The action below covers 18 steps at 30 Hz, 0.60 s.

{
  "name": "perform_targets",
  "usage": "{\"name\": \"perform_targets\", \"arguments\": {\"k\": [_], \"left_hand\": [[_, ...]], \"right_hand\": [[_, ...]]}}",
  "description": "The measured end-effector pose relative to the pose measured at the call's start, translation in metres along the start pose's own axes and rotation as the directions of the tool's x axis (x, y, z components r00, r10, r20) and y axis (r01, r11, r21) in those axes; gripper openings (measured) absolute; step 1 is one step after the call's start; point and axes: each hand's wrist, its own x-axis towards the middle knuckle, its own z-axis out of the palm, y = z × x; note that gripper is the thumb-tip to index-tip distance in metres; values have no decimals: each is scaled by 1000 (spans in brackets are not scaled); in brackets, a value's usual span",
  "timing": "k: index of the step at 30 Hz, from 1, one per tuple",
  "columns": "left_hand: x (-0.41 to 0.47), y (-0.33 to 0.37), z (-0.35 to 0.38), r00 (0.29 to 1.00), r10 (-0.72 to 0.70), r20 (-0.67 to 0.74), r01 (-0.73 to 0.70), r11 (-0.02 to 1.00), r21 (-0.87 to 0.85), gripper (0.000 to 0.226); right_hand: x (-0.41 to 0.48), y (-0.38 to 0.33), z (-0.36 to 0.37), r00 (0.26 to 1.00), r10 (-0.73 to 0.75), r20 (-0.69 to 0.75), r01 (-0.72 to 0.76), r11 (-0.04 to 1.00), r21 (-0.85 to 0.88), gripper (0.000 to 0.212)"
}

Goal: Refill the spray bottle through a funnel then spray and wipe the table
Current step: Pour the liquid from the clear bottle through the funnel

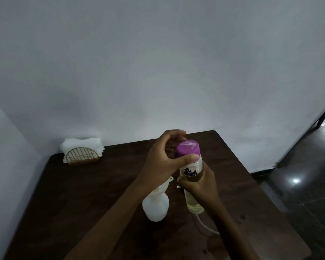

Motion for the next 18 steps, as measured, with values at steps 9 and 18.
{"name": "perform_targets", "arguments": {"k": [9, 18], "left_hand": [[3, 6, -10, 983, 76, 167, -106, 979, 177, 45], [10, 15, -8, 998, -38, 42, 7, 823, 568, 68]], "right_hand": [[1, 5, 2, 1000, 1, 11, -2, 1000, 11, 55], [-4, 3, 6, 1000, -25, 7, 24, 999, 31, 52]]}}
